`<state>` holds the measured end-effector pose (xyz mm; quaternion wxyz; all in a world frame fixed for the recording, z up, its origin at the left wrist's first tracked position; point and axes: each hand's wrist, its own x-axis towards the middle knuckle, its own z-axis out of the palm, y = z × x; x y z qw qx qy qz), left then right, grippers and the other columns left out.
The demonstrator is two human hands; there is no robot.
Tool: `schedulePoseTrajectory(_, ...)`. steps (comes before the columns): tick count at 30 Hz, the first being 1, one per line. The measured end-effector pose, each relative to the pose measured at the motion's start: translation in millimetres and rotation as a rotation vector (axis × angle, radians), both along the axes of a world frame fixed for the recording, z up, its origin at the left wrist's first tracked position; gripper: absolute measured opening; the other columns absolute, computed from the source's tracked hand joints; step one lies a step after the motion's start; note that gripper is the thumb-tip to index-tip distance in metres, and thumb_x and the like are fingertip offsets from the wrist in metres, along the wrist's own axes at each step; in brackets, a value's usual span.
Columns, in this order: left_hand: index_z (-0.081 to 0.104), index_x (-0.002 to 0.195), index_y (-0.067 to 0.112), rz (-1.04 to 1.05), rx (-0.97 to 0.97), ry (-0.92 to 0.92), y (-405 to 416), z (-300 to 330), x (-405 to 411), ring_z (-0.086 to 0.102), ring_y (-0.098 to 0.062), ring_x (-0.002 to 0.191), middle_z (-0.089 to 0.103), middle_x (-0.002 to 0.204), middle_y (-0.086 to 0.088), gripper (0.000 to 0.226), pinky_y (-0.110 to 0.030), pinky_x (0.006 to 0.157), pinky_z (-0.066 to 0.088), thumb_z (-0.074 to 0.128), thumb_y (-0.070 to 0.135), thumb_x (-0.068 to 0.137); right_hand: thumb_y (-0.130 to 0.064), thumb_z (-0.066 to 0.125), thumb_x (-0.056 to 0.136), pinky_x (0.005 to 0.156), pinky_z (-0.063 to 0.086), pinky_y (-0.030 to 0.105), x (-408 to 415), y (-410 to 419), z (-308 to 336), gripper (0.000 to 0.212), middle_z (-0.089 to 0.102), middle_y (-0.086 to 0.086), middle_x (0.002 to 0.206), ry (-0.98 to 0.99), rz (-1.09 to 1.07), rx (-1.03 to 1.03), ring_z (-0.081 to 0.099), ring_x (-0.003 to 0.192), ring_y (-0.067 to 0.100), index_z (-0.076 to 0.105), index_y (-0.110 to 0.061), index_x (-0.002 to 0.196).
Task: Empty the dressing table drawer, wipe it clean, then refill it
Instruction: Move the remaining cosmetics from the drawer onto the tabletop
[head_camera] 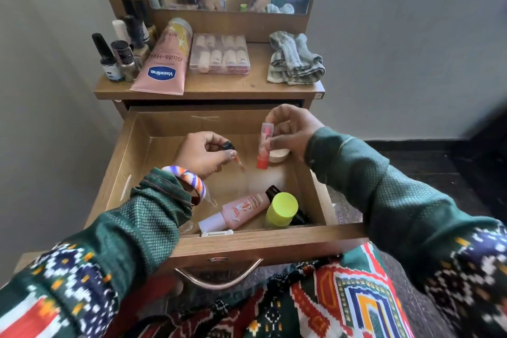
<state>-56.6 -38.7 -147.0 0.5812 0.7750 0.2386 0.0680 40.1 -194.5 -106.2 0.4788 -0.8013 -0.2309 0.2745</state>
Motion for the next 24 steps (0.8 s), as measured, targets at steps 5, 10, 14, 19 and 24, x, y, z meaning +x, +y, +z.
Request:
schedulePoseTrajectory(5, 0.059, 0.066, 0.018, 0.076, -0.055, -0.053, 2.0, 5.8, -0.7, 0.056, 0.005, 0.037, 0.063, 0.047, 0.01, 0.026, -0.009, 0.04, 0.044, 0.067, -0.001, 0.08, 0.011, 0.049, 0.087, 0.058, 0.055, 0.029, -3.7, 1.0, -4.6, 0.028, 0.065, 0.011, 0.086, 0.571, -0.162, 0.41, 0.064, 0.069, 0.018, 0.055, -0.015, 0.093)
schedulePoseTrajectory(10, 0.062, 0.07, 0.02, 0.095, -0.034, -0.132, 2.2, 19.3, -8.6, 0.056, -0.004, 0.052, 0.064, 0.058, 0.007, 0.022, -0.011, 0.047, 0.046, 0.07, 0.001, 0.078, 0.01, 0.049, 0.087, 0.059, 0.058, 0.031, -4.5, -3.4, -3.8, 0.027, 0.064, 0.014, 0.088, 0.608, -0.254, 0.537, 0.069, 0.056, 0.016, 0.057, -0.013, 0.098)
schedulePoseTrajectory(14, 0.065, 0.073, 0.027, 0.046, 0.154, -0.292, 9.9, 60.0, -0.1, 0.059, -0.002, 0.061, 0.067, 0.071, 0.006, 0.021, -0.015, 0.061, 0.05, 0.071, 0.007, 0.077, 0.01, 0.058, 0.082, 0.054, 0.058, 0.027, 14.3, -5.9, 44.7, 0.023, 0.061, 0.01, 0.085, 0.288, -0.237, 0.512, 0.067, 0.056, 0.013, 0.06, -0.011, 0.091)
schedulePoseTrajectory(19, 0.068, 0.083, 0.016, 0.021, 0.284, -0.346, 23.4, 108.6, 53.8, 0.066, -0.012, 0.068, 0.067, 0.074, 0.003, 0.01, -0.034, 0.076, 0.058, 0.072, 0.009, 0.077, 0.0, 0.075, 0.072, 0.064, 0.06, 0.029, 63.2, 26.1, 92.5, 0.023, 0.064, 0.002, 0.075, -0.215, -0.335, 0.214, 0.065, 0.064, 0.015, 0.062, -0.015, 0.084)
schedulePoseTrajectory(24, 0.071, 0.09, 0.005, 0.023, 0.476, -0.321, 34.5, 130.1, 116.4, 0.068, -0.028, 0.082, 0.071, 0.083, -0.015, 0.014, -0.04, 0.084, 0.056, 0.071, 0.005, 0.076, -0.012, 0.069, 0.074, 0.06, 0.053, 0.008, 115.2, 69.3, 104.0, 0.018, 0.065, -0.001, 0.084, -0.582, -0.317, -0.008, 0.059, 0.07, 0.011, 0.07, -0.022, 0.089)
